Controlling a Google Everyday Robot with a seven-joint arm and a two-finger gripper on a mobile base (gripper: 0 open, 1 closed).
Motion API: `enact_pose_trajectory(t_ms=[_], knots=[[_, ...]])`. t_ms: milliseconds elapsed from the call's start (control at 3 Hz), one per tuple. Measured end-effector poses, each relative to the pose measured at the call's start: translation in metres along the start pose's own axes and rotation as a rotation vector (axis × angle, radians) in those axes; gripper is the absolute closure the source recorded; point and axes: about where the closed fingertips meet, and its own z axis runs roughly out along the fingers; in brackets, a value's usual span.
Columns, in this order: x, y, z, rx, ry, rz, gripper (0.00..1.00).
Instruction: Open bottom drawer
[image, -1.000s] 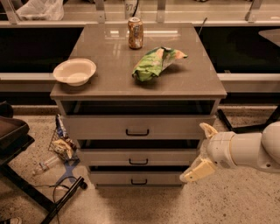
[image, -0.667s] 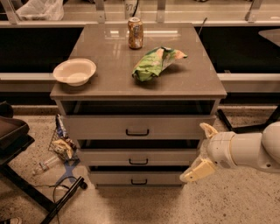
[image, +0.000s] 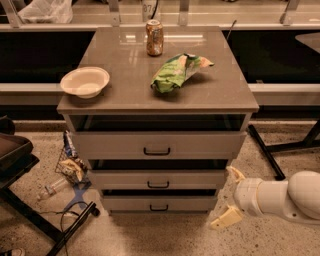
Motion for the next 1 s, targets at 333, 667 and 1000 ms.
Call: enact_pose_trajectory(t_ms=[333, 667, 1000], knots=[[0.033, 0.002, 0.021, -0.006, -0.012, 0.017, 0.00], [0.063, 0.002, 0.045, -0.011, -0.005, 0.030, 0.00], [0.093, 0.003, 0.075, -0.018, 0.021, 0.034, 0.00]])
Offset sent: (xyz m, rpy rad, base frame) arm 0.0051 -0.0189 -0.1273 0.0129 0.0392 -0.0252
